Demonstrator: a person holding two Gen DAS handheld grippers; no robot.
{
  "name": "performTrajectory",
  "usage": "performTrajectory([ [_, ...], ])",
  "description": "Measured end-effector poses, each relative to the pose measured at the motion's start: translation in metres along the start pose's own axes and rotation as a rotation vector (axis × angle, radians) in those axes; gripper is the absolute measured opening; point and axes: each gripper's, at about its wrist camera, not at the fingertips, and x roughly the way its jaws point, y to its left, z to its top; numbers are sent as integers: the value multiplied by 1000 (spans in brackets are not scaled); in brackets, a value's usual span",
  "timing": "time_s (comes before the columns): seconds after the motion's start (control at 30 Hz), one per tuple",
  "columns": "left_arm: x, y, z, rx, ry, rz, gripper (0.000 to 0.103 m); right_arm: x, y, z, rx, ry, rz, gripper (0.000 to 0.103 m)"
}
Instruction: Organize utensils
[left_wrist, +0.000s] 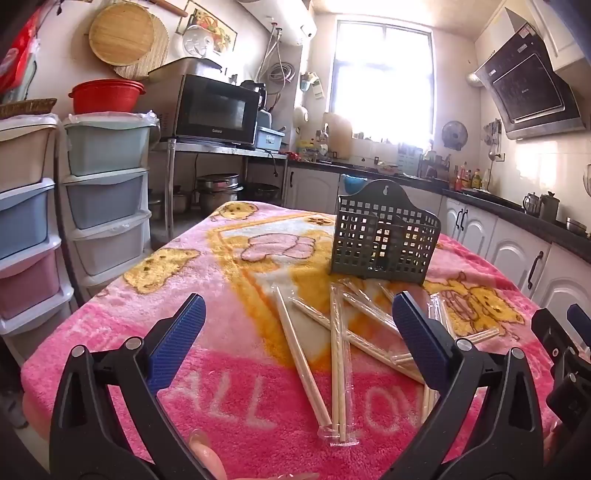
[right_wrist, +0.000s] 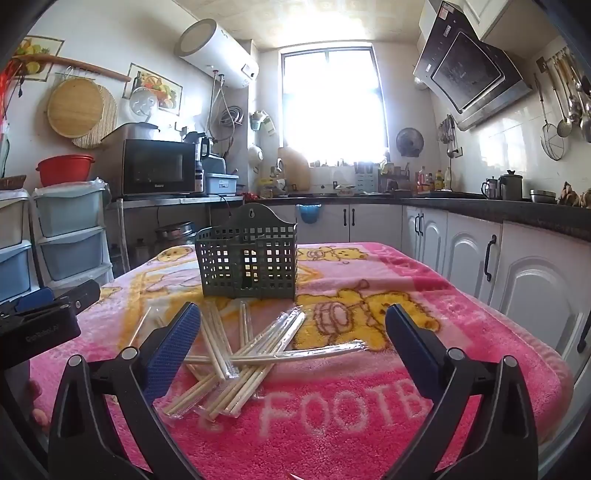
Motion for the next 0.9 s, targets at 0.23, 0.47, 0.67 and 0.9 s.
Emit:
performTrajectory([
  [0.23, 2, 0, -2, -3, 4, 3, 94, -1, -3, 2, -3, 4, -2, 97],
  [0.47, 3, 3, -7, -10, 5, -2, 94, 2, 0, -3, -3, 10, -3, 97],
  [0.67, 2, 1, -7, -13, 11, 4, 94, 1, 3, -1, -5, 11, -3, 97],
  [0.9, 2, 1, -7, -15, 11, 3, 94, 0, 5, -1, -9, 10, -2, 97],
])
